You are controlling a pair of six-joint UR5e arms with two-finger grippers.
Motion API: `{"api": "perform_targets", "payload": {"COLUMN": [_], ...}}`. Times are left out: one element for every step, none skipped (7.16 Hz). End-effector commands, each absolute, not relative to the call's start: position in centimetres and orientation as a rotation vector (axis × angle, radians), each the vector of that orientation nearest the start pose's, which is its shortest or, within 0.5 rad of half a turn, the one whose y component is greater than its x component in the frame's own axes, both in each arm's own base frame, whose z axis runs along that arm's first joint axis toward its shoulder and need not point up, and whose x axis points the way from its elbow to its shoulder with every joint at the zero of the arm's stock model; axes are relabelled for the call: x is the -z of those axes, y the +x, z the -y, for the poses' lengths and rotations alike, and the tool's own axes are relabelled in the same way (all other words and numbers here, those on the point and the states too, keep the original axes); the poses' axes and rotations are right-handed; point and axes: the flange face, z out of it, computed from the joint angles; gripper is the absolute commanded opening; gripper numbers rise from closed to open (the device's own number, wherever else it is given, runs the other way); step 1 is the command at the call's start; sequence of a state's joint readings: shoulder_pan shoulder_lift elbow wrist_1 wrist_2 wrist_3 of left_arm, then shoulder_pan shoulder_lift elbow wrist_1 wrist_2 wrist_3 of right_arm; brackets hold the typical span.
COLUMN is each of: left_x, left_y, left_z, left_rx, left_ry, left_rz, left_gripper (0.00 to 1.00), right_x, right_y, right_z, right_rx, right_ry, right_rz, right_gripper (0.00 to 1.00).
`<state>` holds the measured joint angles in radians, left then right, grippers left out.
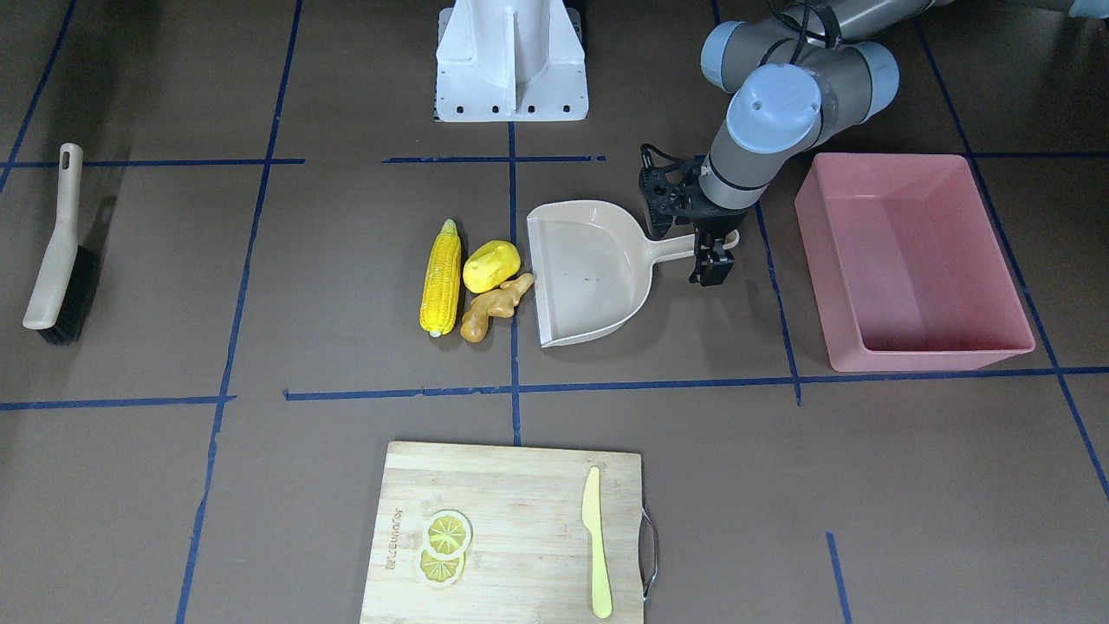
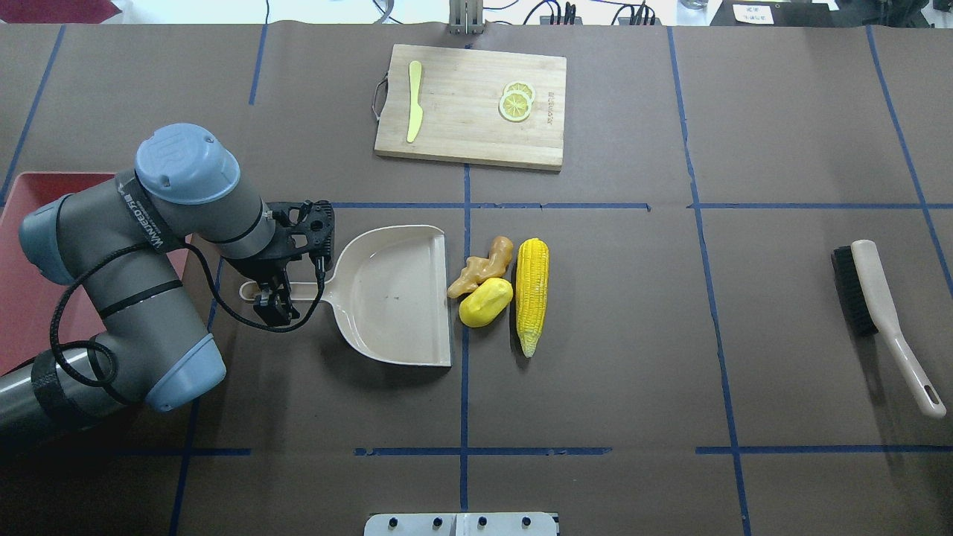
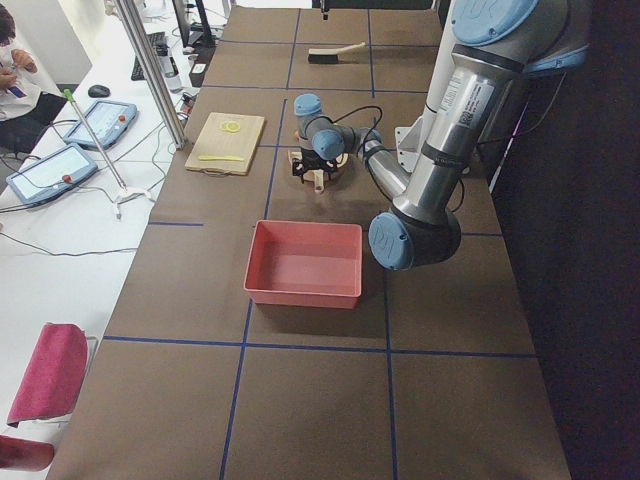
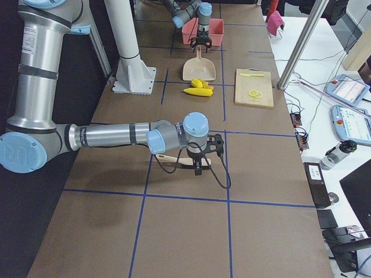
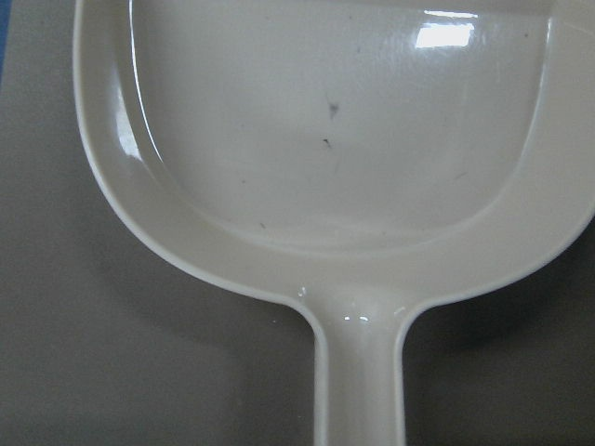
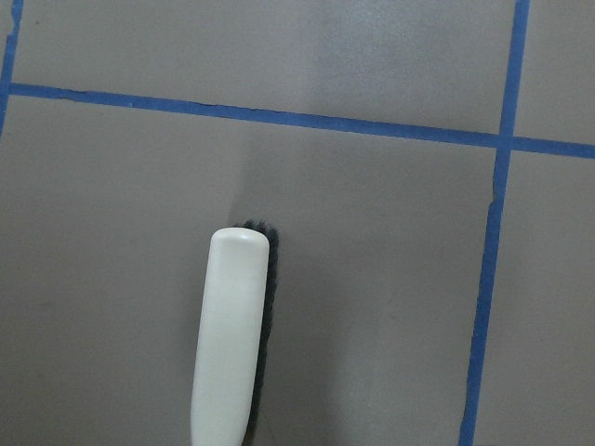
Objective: Sweep and dump trash into bin
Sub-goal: 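Reach the left gripper to the beige dustpan handle and grasp it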
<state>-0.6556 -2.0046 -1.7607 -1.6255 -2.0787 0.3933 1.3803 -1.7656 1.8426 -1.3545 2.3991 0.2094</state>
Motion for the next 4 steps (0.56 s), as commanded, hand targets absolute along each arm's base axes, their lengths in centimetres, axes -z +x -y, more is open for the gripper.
{"api": "perform_targets", "payload": {"left_x": [-33.4, -34.0, -34.5, -34.4], "left_y": [46.2, 46.7, 47.2, 47.1], "left_z": [44.4, 44.6, 44.8, 44.7], "left_rx": [-1.422, -1.424, -1.423, -1.424], "left_ry": [0.546, 0.558, 0.573, 0.589], "left_rz": [-0.71, -0.713, -0.724, -0.732], "left_gripper": [0.97, 0.92, 0.75, 0.61], "right_x": [-58.5, -58.4, -58.2, -58.0], "right_y": [-2.2, -2.3, -2.8, -3.8], "right_z": [42.7, 42.8, 42.9, 43.0], "right_rx": [0.104, 0.106, 0.116, 0.14], "right_ry": [0.108, 0.107, 0.107, 0.102], "right_rz": [0.859, 0.861, 0.863, 0.863], "right_gripper": [1.0, 1.0, 1.0, 1.0]}}
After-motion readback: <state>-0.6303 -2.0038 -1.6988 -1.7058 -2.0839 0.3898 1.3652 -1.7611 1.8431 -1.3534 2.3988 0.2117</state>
